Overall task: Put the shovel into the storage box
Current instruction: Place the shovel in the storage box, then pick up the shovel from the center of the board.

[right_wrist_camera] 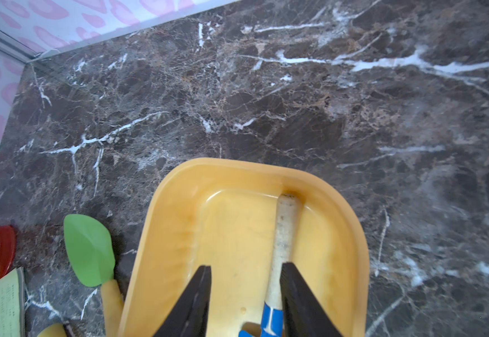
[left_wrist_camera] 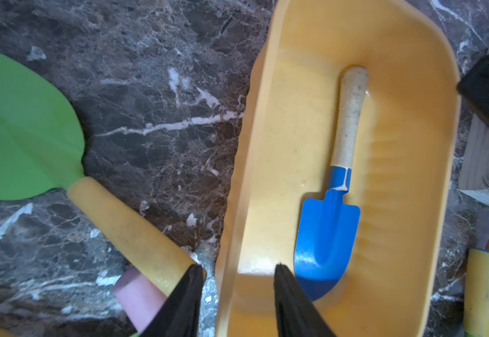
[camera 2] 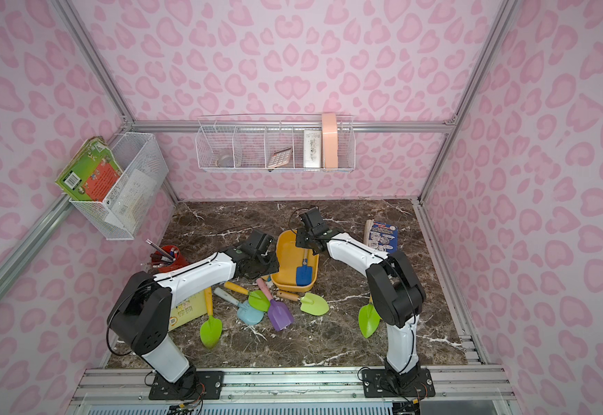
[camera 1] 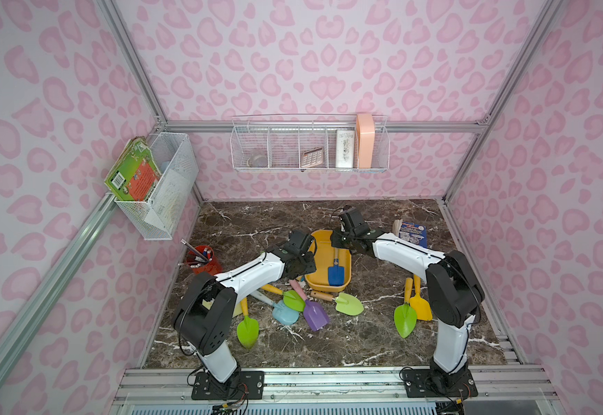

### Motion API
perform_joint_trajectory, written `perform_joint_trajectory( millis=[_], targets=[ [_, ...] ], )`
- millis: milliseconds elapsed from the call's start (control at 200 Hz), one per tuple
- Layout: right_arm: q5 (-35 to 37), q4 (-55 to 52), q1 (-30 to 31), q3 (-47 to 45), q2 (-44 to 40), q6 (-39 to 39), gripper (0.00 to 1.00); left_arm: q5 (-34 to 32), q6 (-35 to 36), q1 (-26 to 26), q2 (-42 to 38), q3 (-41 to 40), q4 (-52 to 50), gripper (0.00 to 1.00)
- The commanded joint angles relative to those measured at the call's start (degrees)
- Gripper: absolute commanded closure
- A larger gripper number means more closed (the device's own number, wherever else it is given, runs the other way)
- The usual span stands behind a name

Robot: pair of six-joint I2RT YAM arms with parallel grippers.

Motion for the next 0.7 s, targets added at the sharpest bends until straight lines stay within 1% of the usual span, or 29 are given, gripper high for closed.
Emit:
perform_joint_trajectory(
  millis=[0,105,120,245,355,415,465,510,645,695],
  targets=[
    [-0.2,-0.3,0.1,-1.2,-2.6,-1.9,0.57,0.4,2.9,0.0,-2.4,1.2,-2.7,0.52],
    [-0.2,0.0,0.6,-2.8,-5.7,-3.4,0.56,0.0,4.5,0.0,-5.9,1.2,-4.7,0.49],
    [-0.3,0.1,0.6,-4.6,-6.3,-3.6,0.57,0.0,4.8,0.0,-6.4,1.1,-5.1,0.49],
    [-2.7,2.5,0.7,-9.3,-10.6,-5.5,0.56,-1.1,6.7,0.0,-11.2,0.1,-8.5,0.44],
    [-4.9,5.7,1.3,-14.4,-15.1,-7.3,0.54,-2.7,7.7,0.0,-16.4,-1.9,-12.0,0.44],
    [-5.5,6.7,1.9,-16.5,-17.4,-8.0,0.52,-4.5,7.1,0.0,-19.3,-3.1,-14.8,0.39],
    [-6.3,7.6,2.4,-18.1,-19.0,-8.8,0.52,-5.9,7.0,0.0,-21.7,-4.1,-17.0,0.39],
    [-7.0,8.6,2.7,-19.8,-20.7,-9.2,0.5,-6.3,7.4,0.0,-23.7,-5.2,-18.4,0.36],
    [-13.3,13.6,2.9,-25.4,-25.0,-9.8,0.49,-6.7,7.7,0.2,-29.5,-8.7,-21.6,0.34],
    [-17.0,15.6,2.9,-27.2,-26.1,-10.2,0.49,-7.8,7.4,0.4,-31.8,-10.0,-23.1,0.3]
  ],
)
